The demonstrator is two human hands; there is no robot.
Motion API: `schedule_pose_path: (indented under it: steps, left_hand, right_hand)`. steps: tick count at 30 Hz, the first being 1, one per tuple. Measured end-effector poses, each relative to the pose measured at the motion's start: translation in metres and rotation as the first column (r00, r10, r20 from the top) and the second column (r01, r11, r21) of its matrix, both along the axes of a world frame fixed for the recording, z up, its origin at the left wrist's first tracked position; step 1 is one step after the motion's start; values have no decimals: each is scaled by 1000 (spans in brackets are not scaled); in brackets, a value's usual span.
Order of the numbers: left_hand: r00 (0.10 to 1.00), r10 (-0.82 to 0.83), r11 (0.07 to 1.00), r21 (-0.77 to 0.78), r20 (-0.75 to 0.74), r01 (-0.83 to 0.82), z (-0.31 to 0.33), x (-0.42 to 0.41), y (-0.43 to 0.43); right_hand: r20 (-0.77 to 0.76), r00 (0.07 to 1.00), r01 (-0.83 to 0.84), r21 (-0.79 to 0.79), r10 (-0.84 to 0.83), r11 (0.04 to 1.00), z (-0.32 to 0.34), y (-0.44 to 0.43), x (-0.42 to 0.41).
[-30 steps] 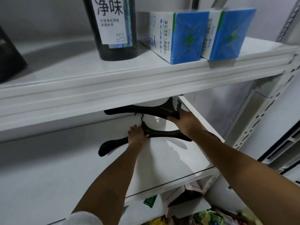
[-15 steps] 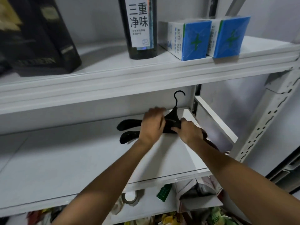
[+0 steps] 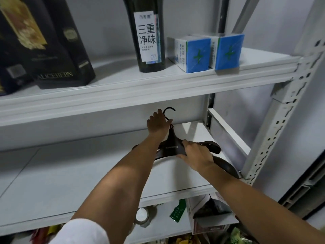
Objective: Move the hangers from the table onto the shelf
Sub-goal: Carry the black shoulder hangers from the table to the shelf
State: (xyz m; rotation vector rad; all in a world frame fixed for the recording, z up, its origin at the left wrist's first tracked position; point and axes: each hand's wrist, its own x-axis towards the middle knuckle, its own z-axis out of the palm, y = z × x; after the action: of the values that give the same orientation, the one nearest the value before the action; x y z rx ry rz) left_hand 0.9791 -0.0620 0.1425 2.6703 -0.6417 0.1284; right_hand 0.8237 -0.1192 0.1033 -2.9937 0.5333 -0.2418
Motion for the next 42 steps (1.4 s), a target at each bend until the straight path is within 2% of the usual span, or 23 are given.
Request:
schedule_pose_path:
  steps: [5,8,12,21,30,34,37,42]
  left_hand:
    - [1000,-15,998,-53,16,16,15,-7,-15]
    - [999,11,999,-42,-30,-13,17,-6,-19]
    - [996,31,994,-101,-82,-39,20,-2,-15]
    - [994,-56,977,-209,-90,37,21,6,-18]
    - [999,-29,990,-136,-38,23,17,14,-29]
    - [987,-92,958,-283,-130,52,13,22,-29]
    - [932,-241,893,-437,-272,103,10,34,-27]
    - [742,-461,755,-654,-487,40,0,38,-14]
  right_hand:
    - [-37,999,2,-62,-4,998,-2,-3,-9]
    - [-40,999,-17,-99,13,995,-2,0,-10]
    - [-18,999,-44,-122,42,992,1,1,-11]
    - [-16,999,-47,-126,45,991,5,-12,-8]
    - [21,998,-51,-128,54,990,-11,-1,-3]
    - [6,997,-69,-141,71,988,-13,-4,-1]
    - [-19,996,-92,-166,90,982,-14,-15,-3]
    - [-69,986,-162,-226,150,961,-20,-36,-8]
